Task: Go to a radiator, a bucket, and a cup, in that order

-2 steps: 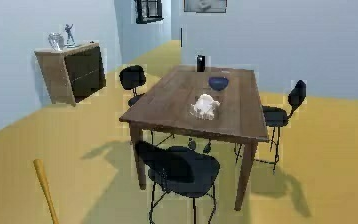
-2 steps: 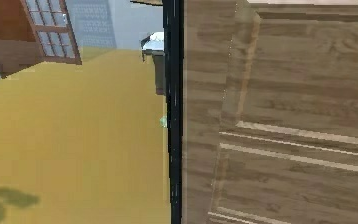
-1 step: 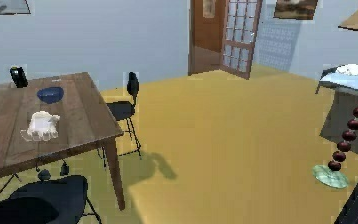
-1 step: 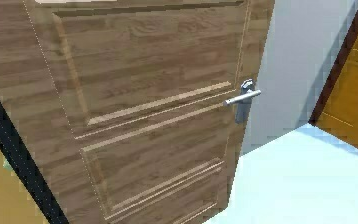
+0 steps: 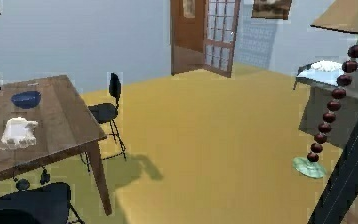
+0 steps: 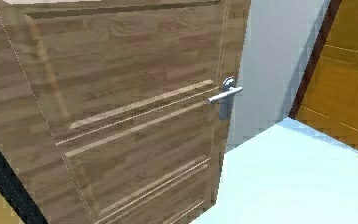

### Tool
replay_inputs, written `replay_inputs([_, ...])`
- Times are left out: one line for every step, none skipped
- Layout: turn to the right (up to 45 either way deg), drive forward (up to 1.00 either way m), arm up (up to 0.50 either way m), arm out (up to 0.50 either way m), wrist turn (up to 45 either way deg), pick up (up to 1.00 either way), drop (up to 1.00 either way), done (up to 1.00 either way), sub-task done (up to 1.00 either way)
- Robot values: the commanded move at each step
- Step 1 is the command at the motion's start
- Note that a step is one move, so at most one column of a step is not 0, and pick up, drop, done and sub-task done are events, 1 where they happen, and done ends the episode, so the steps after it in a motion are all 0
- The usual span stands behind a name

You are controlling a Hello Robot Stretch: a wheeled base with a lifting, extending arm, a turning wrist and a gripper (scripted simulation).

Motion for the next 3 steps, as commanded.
replay_inputs([0.0, 1.0, 0.0, 0.0, 0.0, 0.0, 0.0, 0.0, 0.0])
replay_inputs([0.0, 1.0, 0.0, 0.0, 0.0, 0.0, 0.0, 0.0, 0.0])
replay_inputs([3.0, 0.0, 0.0, 0.0, 0.0, 0.0, 0.0, 0.0, 0.0])
